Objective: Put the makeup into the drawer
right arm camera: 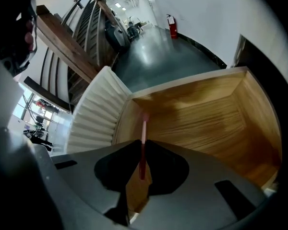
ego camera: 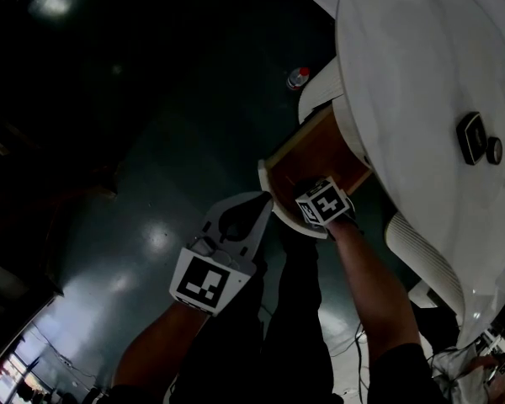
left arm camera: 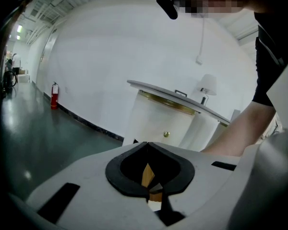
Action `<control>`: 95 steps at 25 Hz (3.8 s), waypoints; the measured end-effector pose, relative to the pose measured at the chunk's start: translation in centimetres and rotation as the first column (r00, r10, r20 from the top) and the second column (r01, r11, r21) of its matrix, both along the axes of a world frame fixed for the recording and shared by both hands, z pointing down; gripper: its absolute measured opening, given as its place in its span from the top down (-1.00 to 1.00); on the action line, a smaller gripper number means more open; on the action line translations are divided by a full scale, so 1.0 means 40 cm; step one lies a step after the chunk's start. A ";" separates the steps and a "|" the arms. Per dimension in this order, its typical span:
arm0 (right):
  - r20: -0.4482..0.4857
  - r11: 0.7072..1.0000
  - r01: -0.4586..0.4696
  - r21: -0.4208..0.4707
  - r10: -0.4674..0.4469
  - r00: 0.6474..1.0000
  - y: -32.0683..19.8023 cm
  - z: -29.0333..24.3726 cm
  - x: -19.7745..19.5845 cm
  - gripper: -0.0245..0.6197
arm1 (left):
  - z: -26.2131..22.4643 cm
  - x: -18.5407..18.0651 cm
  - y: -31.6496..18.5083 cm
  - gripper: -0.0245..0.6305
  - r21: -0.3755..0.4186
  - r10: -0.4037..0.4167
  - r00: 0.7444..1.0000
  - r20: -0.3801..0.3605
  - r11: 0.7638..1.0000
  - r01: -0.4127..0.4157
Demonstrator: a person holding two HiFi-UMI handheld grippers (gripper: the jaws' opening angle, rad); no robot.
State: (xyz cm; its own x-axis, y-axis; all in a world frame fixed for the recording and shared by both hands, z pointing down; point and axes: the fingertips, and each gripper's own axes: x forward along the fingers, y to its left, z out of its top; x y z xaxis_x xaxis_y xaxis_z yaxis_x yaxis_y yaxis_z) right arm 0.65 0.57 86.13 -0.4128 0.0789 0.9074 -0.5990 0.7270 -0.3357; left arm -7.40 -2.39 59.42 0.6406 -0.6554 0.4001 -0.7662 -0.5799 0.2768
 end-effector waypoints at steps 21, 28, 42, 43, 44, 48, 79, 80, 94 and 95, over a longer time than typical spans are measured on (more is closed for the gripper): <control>-0.134 0.987 -0.042 -0.157 0.021 0.991 0.034 0.144 0.031 0.78 | 0.029 -0.021 0.031 0.89 -0.053 -0.030 0.999 -0.019 0.998 0.029; -0.081 0.995 -0.073 -0.066 0.068 0.994 -0.015 0.077 0.036 0.73 | 0.004 -0.028 0.039 0.89 -0.061 -0.040 0.999 -0.021 0.997 0.039; 0.361 0.907 -0.392 0.153 0.318 0.877 0.012 -0.563 -0.020 0.73 | -0.247 -0.026 0.067 0.90 -0.066 -0.035 0.999 -0.027 0.997 0.033; 0.379 0.899 -0.406 0.162 0.324 0.867 0.019 -0.609 -0.017 0.73 | -0.276 -0.019 0.072 0.90 -0.064 -0.025 0.999 -0.026 0.998 0.023; 0.393 0.894 -0.413 0.173 0.322 0.861 0.028 -0.653 -0.013 0.73 | -0.307 -0.012 0.077 0.90 -0.060 -0.016 1.000 -0.027 0.998 0.014; 0.443 0.873 -0.427 0.235 0.295 0.847 0.058 -0.826 0.002 0.75 | -0.438 0.004 0.085 0.90 -0.002 0.005 1.000 -0.030 1.000 -0.005; 0.560 0.576 -0.576 0.581 0.231 0.796 -0.112 -1.441 0.505 0.84 | -0.881 0.356 -0.018 0.90 0.262 0.122 0.992 -0.019 0.958 -0.113; 0.552 0.584 -0.566 0.582 0.228 0.802 -0.127 -1.429 0.517 0.84 | -0.885 0.368 -0.028 0.90 0.265 0.118 0.993 -0.020 0.958 -0.108; 0.436 0.712 -0.476 0.516 0.260 0.861 -0.285 -1.223 0.643 0.62 | -0.870 0.493 -0.102 0.90 0.245 0.094 0.995 -0.018 0.966 -0.087; 0.429 0.717 -0.472 0.513 0.262 0.864 -0.295 -1.210 0.650 0.60 | -0.868 0.499 -0.108 0.89 0.244 0.090 0.996 -0.022 0.966 -0.082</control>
State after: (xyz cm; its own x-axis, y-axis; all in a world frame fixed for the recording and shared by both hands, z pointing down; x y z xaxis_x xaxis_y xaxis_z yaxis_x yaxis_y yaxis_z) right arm 26.67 -11.23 37.74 -0.5516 -0.6377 0.5376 -0.8025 0.5814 -0.1336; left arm 12.57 -6.73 24.71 0.7090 -0.6720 0.2141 -0.7033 -0.6962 0.1438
